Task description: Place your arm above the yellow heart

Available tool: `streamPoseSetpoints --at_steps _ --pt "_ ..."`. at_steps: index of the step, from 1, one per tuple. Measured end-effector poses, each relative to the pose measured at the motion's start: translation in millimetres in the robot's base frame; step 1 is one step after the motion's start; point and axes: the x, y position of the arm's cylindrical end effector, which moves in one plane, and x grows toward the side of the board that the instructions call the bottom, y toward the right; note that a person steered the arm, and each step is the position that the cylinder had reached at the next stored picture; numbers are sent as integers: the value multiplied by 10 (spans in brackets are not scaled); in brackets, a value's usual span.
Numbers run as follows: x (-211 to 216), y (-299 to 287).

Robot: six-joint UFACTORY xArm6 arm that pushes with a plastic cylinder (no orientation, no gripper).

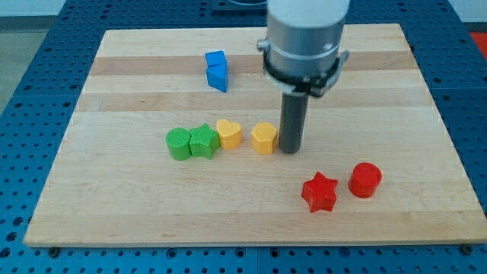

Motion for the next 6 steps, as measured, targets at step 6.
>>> streamPoseSetpoints --at_steps 6 --pt "-580 -1046"
